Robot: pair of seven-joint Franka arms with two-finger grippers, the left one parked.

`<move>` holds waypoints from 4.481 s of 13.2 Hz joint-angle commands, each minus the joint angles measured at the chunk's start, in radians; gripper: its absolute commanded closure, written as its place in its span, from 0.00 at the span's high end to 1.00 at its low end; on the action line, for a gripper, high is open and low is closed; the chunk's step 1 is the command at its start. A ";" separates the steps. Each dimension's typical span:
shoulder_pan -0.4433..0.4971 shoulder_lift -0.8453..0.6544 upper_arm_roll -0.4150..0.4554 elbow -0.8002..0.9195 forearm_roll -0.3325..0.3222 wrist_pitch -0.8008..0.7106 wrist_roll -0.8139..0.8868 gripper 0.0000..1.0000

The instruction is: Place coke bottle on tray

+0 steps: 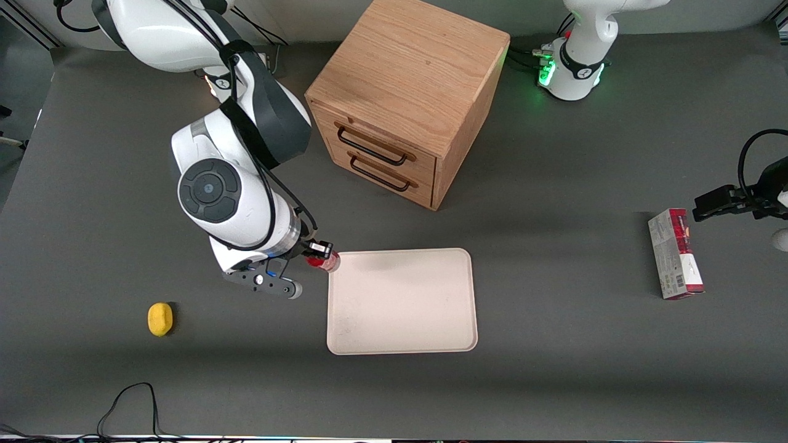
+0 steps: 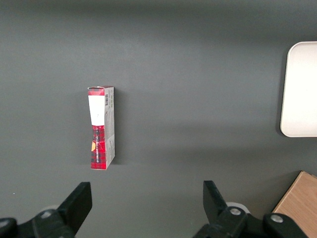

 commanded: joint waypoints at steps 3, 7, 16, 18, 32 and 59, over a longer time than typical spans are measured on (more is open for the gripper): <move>-0.014 0.145 -0.009 0.103 0.006 0.122 0.054 0.00; -0.018 0.273 -0.033 0.172 -0.002 0.270 0.059 0.00; -0.015 0.321 -0.035 0.169 -0.003 0.337 0.062 0.00; -0.015 0.324 -0.033 0.169 -0.020 0.347 0.062 0.17; -0.006 0.328 -0.027 0.168 -0.095 0.355 0.060 1.00; -0.205 -0.760 -0.225 -0.837 -0.015 -0.021 -0.738 1.00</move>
